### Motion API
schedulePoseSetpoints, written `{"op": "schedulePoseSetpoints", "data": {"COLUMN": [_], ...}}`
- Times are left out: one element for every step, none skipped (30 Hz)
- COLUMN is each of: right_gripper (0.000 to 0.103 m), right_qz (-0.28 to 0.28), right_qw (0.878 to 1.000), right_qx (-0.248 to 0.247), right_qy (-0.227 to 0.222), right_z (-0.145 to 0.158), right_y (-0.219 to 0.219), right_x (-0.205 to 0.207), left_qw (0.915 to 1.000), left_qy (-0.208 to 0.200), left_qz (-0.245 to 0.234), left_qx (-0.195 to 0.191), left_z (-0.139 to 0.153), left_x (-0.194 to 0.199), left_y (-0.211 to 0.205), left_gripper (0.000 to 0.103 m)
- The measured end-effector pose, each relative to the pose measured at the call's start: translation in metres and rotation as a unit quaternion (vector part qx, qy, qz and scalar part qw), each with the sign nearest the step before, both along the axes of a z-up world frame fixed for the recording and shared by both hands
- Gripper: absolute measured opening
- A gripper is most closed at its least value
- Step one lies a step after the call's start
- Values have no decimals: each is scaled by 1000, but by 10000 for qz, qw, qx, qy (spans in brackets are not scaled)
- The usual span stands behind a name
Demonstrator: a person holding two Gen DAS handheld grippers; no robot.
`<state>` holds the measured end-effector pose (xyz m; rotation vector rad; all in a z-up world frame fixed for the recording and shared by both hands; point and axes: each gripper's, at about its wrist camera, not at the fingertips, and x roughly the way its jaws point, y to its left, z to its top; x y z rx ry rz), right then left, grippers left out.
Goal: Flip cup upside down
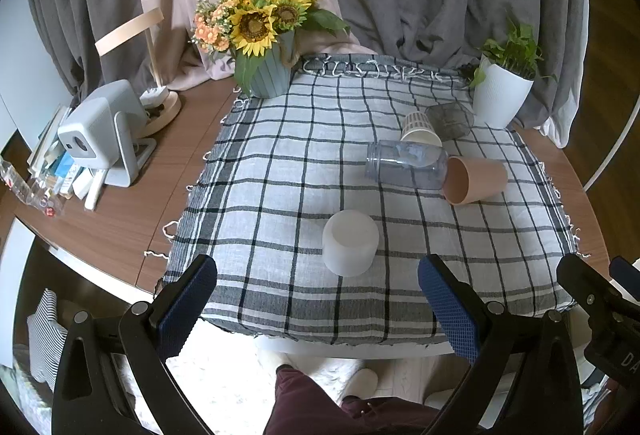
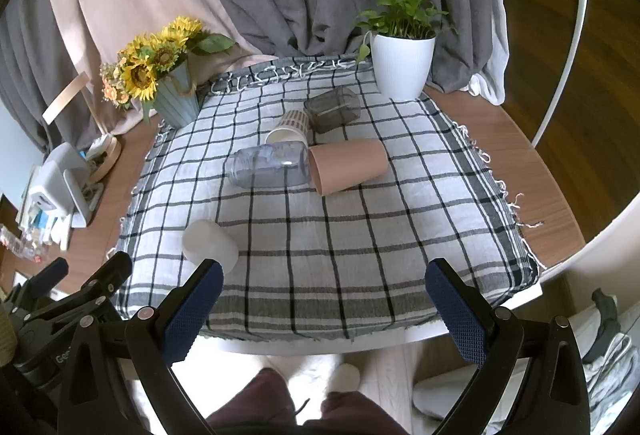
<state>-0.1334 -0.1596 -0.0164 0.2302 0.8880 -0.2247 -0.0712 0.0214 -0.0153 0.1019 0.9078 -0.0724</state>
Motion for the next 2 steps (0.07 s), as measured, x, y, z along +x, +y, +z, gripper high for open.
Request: {"op": "schedulePoseSetpoints", "data": {"right_gripper": [102, 102], "right_qz": [6, 4], "right_qw": [10000, 10000], "right_qx": [-1, 1], "right_qy": [6, 9], "right_z": [-1, -2], "right_y": [1, 1], "right_x": [1, 0], "left_qw": [10000, 10000], "left_qy": [1, 0], "left_qz": [-1, -4], "left_qx": [-1, -3], "left_z": [0, 0], "left_x": [0, 0], "left_y": [0, 0], "left_gripper": [103, 103]}}
